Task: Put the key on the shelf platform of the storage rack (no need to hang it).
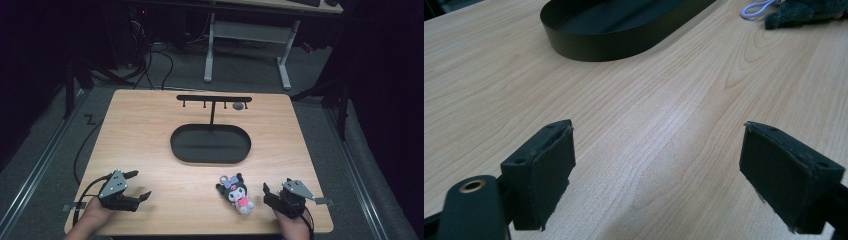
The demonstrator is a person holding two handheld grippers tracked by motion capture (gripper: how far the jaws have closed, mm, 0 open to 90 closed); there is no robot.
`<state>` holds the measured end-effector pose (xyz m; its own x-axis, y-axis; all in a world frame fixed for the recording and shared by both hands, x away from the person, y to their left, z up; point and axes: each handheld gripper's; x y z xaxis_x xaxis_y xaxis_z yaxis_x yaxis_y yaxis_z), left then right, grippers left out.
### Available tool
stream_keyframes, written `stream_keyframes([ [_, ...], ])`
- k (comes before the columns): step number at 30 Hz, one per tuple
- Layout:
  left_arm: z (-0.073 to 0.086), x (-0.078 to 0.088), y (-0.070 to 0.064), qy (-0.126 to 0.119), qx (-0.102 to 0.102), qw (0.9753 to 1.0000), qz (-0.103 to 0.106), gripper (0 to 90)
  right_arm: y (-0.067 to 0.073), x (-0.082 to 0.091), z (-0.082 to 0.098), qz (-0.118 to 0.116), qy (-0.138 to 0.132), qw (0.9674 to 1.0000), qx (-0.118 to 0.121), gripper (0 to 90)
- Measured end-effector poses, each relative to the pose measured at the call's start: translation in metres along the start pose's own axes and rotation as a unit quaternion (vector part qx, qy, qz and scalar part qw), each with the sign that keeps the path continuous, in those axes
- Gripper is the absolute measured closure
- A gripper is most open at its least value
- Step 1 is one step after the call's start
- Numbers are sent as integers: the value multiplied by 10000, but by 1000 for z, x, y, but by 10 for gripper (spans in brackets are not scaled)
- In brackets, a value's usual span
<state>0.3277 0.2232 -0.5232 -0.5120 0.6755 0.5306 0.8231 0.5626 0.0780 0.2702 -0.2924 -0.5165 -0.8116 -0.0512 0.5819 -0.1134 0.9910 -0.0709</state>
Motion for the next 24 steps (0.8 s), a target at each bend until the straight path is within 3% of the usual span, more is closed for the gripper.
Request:
stream_keyframes([
  [24, 0, 0, -1, -6, -30, 10000, 7, 155, 6, -3, 3, -306, 66, 9995, 55, 153],
])
Point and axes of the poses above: each handheld gripper's, and its own axes: x roughly backward along the jaws, z roughly out of its underside, y roughly to its left, and after that the axes turned 2 degrees about y, right-handed
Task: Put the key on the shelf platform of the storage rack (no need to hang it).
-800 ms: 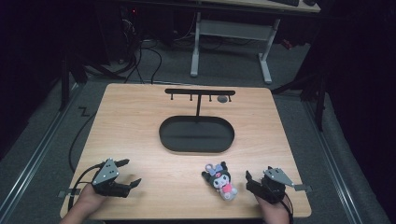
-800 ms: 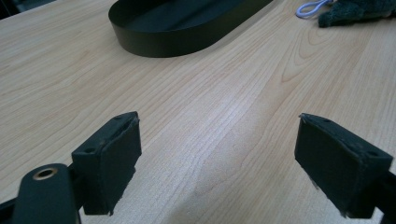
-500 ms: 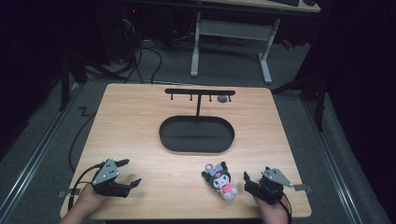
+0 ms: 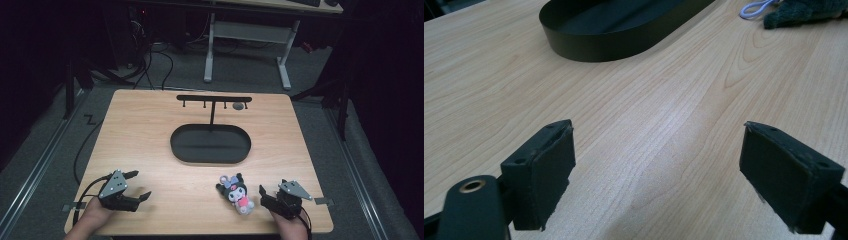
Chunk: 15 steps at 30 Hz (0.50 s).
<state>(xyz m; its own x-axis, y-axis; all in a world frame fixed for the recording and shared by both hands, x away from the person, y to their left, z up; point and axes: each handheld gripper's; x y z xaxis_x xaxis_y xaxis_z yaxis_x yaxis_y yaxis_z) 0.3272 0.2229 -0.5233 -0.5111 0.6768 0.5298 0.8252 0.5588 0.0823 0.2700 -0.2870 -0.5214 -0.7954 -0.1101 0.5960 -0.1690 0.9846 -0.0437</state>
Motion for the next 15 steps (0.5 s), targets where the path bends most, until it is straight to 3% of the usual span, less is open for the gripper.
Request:
stream_keyframes([
  [15, 0, 0, 0, 0, -8, 10000, 12, 155, 12, -1, -3, -196, 149, 9992, 310, 143],
])
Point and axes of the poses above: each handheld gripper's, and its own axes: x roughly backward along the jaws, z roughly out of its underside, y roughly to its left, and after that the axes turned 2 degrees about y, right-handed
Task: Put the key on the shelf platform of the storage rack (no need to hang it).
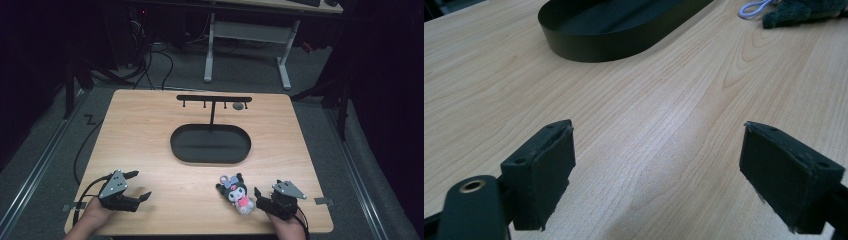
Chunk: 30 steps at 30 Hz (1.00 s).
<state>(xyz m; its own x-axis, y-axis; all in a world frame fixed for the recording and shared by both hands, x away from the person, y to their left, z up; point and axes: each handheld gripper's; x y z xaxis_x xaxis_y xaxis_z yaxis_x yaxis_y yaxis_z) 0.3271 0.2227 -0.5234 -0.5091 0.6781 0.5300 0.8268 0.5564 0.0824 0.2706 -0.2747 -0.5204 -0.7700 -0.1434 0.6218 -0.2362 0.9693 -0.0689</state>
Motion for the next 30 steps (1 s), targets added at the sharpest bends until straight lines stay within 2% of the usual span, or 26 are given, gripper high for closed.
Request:
stream_keyframes([
  [9, 0, 0, 0, 4, -15, 10000, 6, 155, 4, -4, 0, 9, 158, 9998, 130, 142],
  [12, 0, 0, 0, 3, -17, 10000, 13, 155, 9, -7, -1, 123, 242, 9994, 210, 143],
  [14, 0, 0, 0, -5, -18, 10000, 16, 155, 12, -8, -3, 105, 260, 9992, 283, 143],
  [21, 0, 1, 0, -10, -6, 10000, 11, 155, 16, -11, -11, 252, 416, 9980, 406, 147],
  [30, 0, 0, -1, 2, -7, 10000, -25, 155, 17, -9, -17, 202, 693, 9953, 648, 149],
])
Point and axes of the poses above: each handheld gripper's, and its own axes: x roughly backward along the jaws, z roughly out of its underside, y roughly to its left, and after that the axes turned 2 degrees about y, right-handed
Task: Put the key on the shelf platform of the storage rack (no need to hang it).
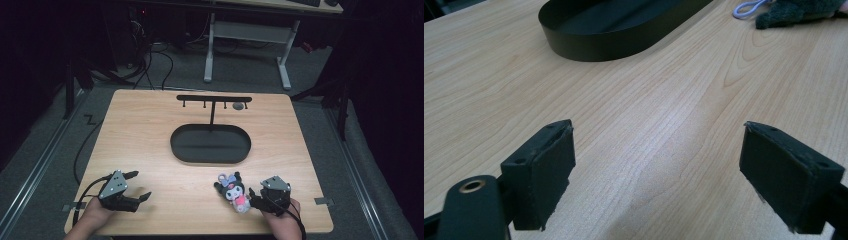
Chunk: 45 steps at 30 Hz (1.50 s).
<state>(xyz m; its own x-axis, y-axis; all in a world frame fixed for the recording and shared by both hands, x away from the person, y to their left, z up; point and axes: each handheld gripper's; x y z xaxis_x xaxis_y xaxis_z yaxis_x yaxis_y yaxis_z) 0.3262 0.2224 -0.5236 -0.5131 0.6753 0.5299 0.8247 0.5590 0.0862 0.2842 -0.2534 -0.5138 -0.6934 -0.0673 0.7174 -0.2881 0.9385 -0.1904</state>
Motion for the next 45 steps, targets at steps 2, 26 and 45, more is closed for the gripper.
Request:
stream_keyframes([
  [2, 0, 0, 0, 7, -4, 10000, -5, 155, -1, 2, -1, 0, 74, 10000, 57, 149],
  [26, 0, 0, 0, 25, -1, 10000, 11, 155, -16, 12, -17, -215, 1147, 9928, 265, 164],
  [45, 0, -1, 0, 36, -10, 10000, 15, 155, -18, 20, -35, -399, 2007, 9774, 531, 185],
])
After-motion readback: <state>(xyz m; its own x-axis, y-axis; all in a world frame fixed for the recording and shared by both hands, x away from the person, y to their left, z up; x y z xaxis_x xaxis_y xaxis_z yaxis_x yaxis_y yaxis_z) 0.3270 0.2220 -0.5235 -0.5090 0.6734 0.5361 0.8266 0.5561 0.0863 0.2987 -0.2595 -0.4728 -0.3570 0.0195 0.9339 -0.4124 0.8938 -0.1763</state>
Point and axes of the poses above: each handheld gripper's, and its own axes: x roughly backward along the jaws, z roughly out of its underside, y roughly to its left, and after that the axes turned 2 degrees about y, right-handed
